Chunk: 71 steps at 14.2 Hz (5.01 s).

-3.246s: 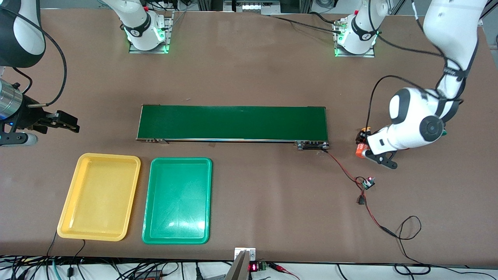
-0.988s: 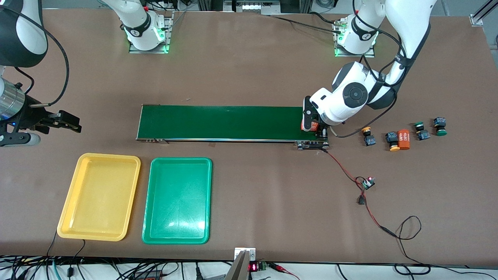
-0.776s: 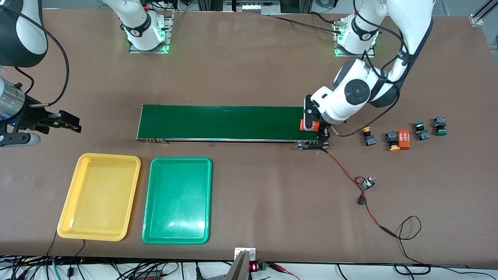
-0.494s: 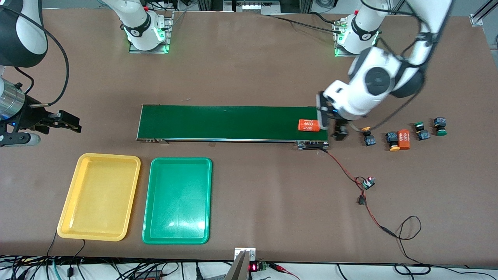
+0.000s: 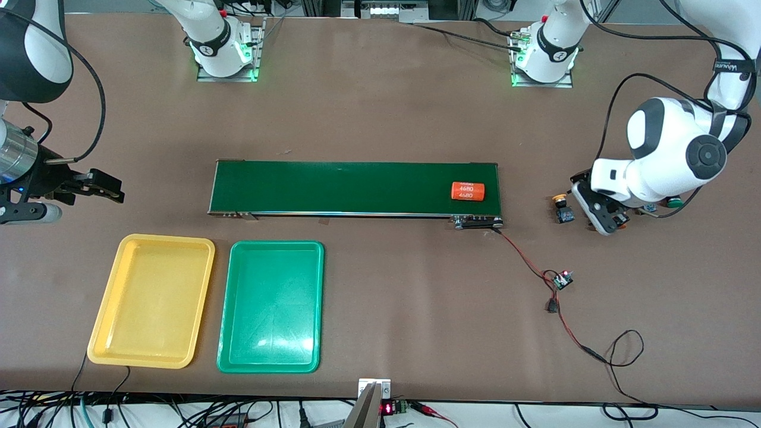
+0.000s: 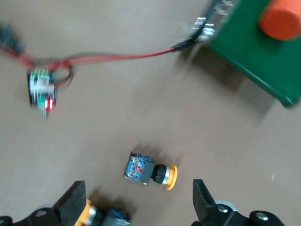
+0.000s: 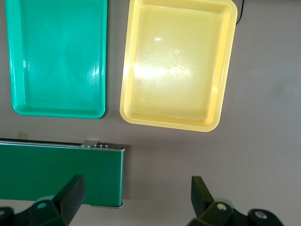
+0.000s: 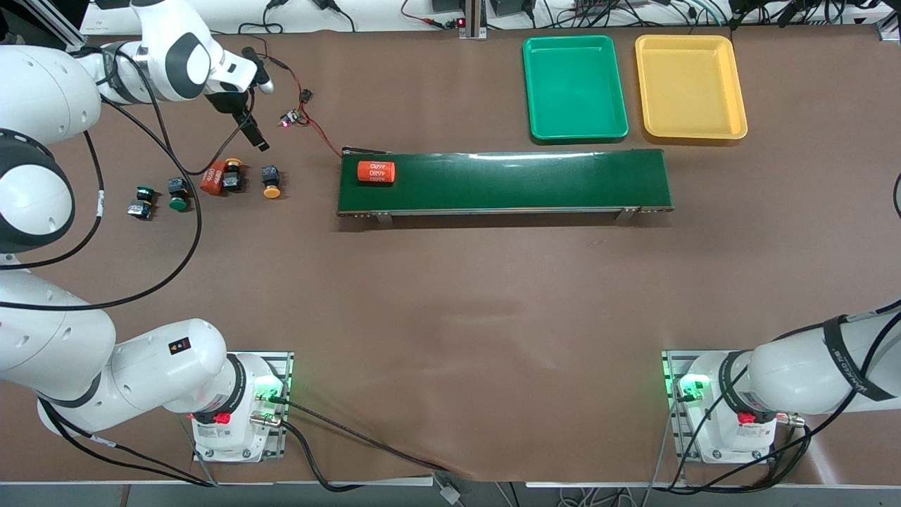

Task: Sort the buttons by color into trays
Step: 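Open the left gripper and move it back over the pile, then grasp the blue-bodied yellow-cap button with the left gripper, then carry the button with the left gripper and set it on the belt, then open the left gripper and return it to the pile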

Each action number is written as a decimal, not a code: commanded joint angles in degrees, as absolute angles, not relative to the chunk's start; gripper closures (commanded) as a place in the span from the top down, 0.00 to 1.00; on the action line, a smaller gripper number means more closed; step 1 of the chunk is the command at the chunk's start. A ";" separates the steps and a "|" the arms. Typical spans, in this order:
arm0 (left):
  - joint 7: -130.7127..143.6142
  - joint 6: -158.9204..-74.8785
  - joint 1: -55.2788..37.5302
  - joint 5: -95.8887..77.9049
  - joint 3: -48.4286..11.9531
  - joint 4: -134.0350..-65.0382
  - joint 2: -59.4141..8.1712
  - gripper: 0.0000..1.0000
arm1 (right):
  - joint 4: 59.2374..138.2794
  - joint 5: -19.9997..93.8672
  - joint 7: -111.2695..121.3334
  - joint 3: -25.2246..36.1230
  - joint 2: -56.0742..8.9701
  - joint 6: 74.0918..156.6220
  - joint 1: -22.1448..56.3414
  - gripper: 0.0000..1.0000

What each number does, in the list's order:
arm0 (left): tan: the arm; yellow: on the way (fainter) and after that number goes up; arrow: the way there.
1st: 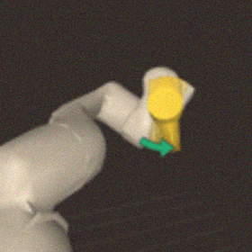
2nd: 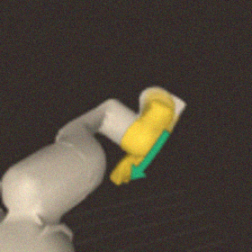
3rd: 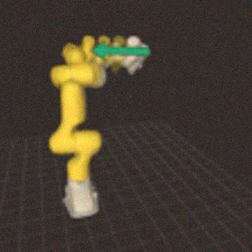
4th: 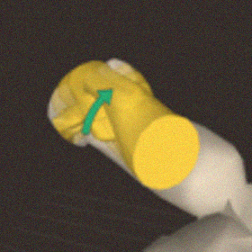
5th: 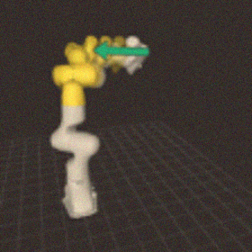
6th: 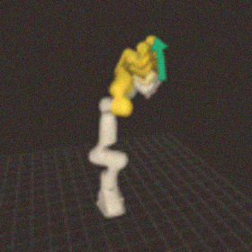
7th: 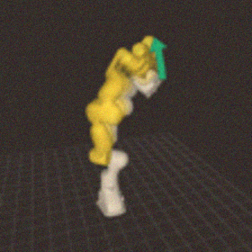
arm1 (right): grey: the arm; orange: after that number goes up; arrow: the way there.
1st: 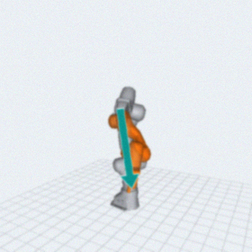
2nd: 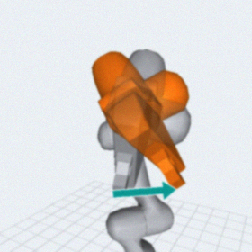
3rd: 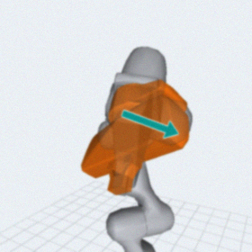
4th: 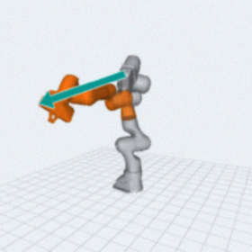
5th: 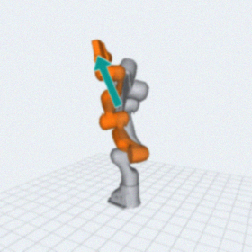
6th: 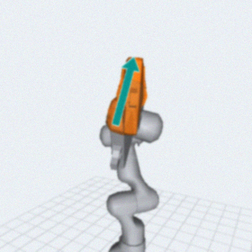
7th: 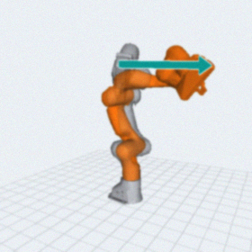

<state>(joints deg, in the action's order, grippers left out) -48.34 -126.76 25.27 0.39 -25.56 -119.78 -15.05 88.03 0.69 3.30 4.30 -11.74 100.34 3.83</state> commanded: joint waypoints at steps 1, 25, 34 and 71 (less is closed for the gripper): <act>-27.69 -126.12 25.05 -0.35 -25.14 -120.31 -16.53 1.00 | 87.45 1.05 3.16 4.13 -11.95 100.28 3.69 1.00; 1.93 -141.59 22.85 1.05 -20.13 -125.24 -26.63 1.00 | 87.45 1.32 3.60 4.13 -11.95 100.37 3.43 1.00; 2.11 -137.13 22.68 1.05 -20.39 -126.04 -22.69 0.00 | 87.45 1.23 3.52 4.13 -11.95 100.37 3.25 1.00; 4.92 -122.79 14.75 -2.29 -29.62 -119.62 -13.62 1.00 | 87.19 0.62 3.43 4.48 -11.69 102.39 3.16 1.00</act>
<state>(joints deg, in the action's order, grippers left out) 5.56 -125.58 10.09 -2.23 -29.90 -118.88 -15.85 87.74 0.66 3.30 4.56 -11.73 102.45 3.27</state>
